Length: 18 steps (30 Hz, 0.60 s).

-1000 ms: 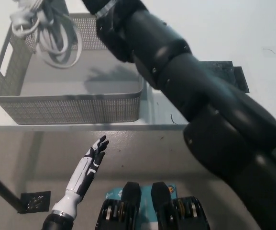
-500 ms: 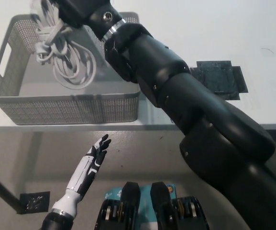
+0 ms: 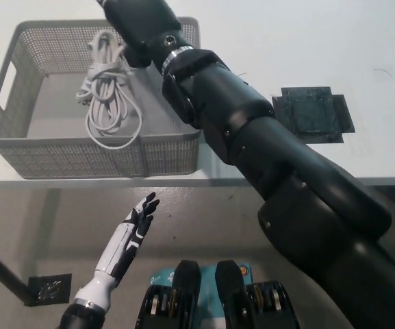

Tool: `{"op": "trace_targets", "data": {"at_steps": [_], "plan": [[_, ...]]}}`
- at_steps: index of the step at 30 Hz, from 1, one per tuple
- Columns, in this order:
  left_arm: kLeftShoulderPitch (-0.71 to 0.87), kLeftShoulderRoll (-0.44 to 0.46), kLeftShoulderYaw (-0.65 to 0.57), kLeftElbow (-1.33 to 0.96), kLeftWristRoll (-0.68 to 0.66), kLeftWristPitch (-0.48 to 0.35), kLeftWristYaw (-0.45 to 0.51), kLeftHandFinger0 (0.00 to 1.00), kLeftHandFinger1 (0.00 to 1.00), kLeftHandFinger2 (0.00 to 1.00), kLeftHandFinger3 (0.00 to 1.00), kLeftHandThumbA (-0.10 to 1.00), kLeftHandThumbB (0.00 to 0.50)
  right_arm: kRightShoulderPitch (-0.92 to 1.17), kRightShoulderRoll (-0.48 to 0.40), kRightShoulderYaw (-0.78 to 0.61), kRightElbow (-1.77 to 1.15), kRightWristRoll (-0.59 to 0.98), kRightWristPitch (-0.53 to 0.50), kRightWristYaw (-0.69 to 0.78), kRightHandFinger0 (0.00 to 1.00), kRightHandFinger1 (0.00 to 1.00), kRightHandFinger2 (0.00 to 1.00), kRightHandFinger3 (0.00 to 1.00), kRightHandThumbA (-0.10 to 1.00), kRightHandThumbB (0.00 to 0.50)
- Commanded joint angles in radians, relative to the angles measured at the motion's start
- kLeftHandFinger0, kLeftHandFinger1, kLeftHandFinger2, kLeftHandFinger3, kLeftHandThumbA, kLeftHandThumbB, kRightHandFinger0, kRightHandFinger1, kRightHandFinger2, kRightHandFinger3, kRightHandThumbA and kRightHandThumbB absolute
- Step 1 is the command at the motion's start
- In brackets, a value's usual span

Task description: Use the right hand to pick up a power strip and put it into a container on the left side

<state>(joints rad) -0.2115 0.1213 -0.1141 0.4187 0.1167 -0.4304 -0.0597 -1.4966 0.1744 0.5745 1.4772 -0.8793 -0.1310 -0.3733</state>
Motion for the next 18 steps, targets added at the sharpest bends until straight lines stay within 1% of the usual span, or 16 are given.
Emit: {"op": "trace_targets", "data": {"at_steps": [1, 2, 4, 6, 9, 10, 11, 12, 13, 14, 16, 17, 18], "plan": [[-0.026, 0.015, -0.007, -0.032, 0.001, -0.040, -0.016, 1.00, 1.00, 1.00, 1.00, 1.00, 0.163, -0.175, 0.009, -0.038, -0.032, 0.084, 0.158, 0.229, 1.00, 1.00, 1.00, 1.00, 0.66, 0.474], [-0.025, 0.015, -0.006, -0.034, 0.000, -0.040, -0.018, 1.00, 1.00, 1.00, 1.00, 1.00, 0.162, -0.174, 0.008, -0.039, -0.034, 0.085, 0.160, 0.232, 1.00, 1.00, 1.00, 1.00, 0.67, 0.484], [-0.026, 0.016, -0.006, -0.032, -0.003, -0.040, -0.021, 1.00, 1.00, 1.00, 1.00, 1.00, 0.157, -0.178, 0.006, -0.036, -0.035, 0.084, 0.175, 0.257, 1.00, 1.00, 1.00, 1.00, 0.70, 0.488], [-0.026, 0.015, -0.005, -0.032, -0.002, -0.040, -0.023, 1.00, 1.00, 1.00, 1.00, 1.00, 0.156, -0.186, 0.003, -0.025, -0.034, 0.081, 0.197, 0.304, 1.00, 1.00, 1.00, 1.00, 0.71, 0.490], [-0.028, 0.016, -0.005, -0.037, 0.007, -0.038, -0.022, 1.00, 1.00, 1.00, 1.00, 1.00, 0.147, -0.210, -0.013, -0.021, -0.034, 0.089, 0.208, 0.411, 1.00, 1.00, 1.00, 1.00, 0.67, 0.468], [-0.028, 0.017, -0.006, -0.036, 0.013, -0.039, -0.020, 1.00, 1.00, 1.00, 1.00, 1.00, 0.145, -0.224, -0.020, -0.034, -0.033, 0.106, 0.213, 0.481, 1.00, 1.00, 1.00, 1.00, 0.65, 0.452], [-0.028, 0.016, -0.006, -0.036, 0.013, -0.039, -0.020, 1.00, 1.00, 1.00, 1.00, 1.00, 0.144, -0.233, -0.023, -0.043, -0.032, 0.118, 0.217, 0.525, 1.00, 1.00, 1.00, 1.00, 0.65, 0.449], [-0.028, 0.016, -0.005, -0.036, 0.007, -0.037, -0.025, 1.00, 1.00, 1.00, 1.00, 1.00, 0.138, -0.251, -0.030, -0.046, -0.028, 0.125, 0.225, 0.601, 1.00, 1.00, 1.00, 1.00, 0.64, 0.475], [-0.027, 0.015, -0.005, -0.035, 0.002, -0.039, -0.027, 1.00, 1.00, 1.00, 1.00, 1.00, 0.137, -0.268, -0.039, -0.047, -0.024, 0.131, 0.228, 0.679, 1.00, 1.00, 1.00, 1.00, 0.62, 0.479], [-0.028, 0.016, -0.007, -0.035, 0.007, -0.040, -0.023, 1.00, 1.00, 1.00, 1.00, 1.00, 0.132, -0.284, -0.049, -0.053, -0.021, 0.143, 0.206, 0.767, 1.00, 1.00, 1.00, 1.00, 0.60, 0.468], [-0.028, 0.018, -0.009, -0.036, 0.012, -0.040, -0.020, 1.00, 1.00, 1.00, 1.00, 1.00, 0.128, -0.309, -0.065, -0.028, -0.018, 0.130, 0.148, 0.923, 1.00, 1.00, 1.00, 1.00, 0.67, 0.459], [-0.028, 0.018, -0.010, -0.036, 0.012, -0.040, -0.020, 1.00, 1.00, 1.00, 1.00, 1.00, 0.126, -0.311, -0.067, -0.023, -0.018, 0.126, 0.141, 0.939, 1.00, 1.00, 1.00, 1.00, 0.69, 0.460], [-0.033, 0.017, -0.012, -0.032, 0.015, -0.040, -0.016, 1.00, 1.00, 1.00, 1.00, 1.00, 0.123, -0.319, -0.072, -0.009, -0.019, 0.116, 0.114, 0.992, 1.00, 1.00, 1.00, 1.00, 0.72, 0.451]]}}
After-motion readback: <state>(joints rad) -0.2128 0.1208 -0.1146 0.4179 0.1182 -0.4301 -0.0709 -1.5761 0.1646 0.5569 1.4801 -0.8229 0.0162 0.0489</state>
